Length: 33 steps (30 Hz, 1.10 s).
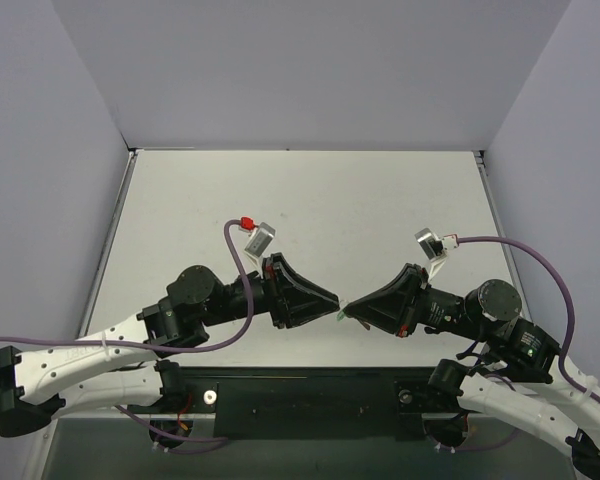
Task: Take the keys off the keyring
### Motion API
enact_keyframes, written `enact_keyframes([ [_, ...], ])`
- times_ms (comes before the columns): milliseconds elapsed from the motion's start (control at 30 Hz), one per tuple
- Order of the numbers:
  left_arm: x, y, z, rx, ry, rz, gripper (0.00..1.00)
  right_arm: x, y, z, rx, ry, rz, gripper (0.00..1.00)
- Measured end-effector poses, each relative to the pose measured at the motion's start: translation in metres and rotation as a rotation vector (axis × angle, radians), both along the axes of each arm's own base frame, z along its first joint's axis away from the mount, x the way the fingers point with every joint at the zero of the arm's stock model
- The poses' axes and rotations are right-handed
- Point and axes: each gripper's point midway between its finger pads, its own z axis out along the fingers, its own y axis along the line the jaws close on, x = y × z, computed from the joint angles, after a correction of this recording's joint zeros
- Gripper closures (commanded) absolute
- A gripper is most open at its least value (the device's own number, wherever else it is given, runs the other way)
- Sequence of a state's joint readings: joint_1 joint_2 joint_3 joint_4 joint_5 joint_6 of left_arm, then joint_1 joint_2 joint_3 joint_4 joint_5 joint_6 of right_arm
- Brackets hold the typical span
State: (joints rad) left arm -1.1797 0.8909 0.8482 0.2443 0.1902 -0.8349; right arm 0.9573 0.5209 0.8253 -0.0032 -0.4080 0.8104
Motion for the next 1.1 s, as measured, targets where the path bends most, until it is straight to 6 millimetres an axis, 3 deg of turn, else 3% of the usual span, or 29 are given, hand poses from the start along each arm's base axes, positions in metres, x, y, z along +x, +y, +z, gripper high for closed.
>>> enact_keyframes([
  [233, -0.002, -0.0071, -0.0081, 0.023, 0.008, -0.016, 0.68, 0.0, 0.0002, -0.0004, -0.001, 0.001, 0.0, 1.0],
  [767, -0.0023, -0.0072, -0.0066, 0.017, 0.006, -0.016, 0.71, 0.0005, 0.001, -0.0031, -0.004, 0.007, 0.001, 1.0],
  [867, -0.0023, -0.0073, -0.0068, 0.018, 0.005, -0.016, 0.78, 0.0008, 0.0016, -0.0055, -0.008, 0.01, 0.001, 1.0],
  [933, -0.0023, -0.0073, -0.0068, 0.018, 0.005, -0.016, 0.97, 0.0009, 0.0016, -0.006, -0.009, 0.011, 0.001, 1.0],
  [967, -0.0023, -0.0075, -0.0069, 0.018, 0.009, -0.017, 1.0, 0.0008, 0.0017, -0.0059, -0.009, 0.01, 0.001, 1.0],
  [1100, -0.0028, -0.0075, -0.0058, 0.015, 0.004, -0.019, 1.0, 0.001, 0.0016, -0.0069, -0.012, 0.012, 0.001, 1.0],
])
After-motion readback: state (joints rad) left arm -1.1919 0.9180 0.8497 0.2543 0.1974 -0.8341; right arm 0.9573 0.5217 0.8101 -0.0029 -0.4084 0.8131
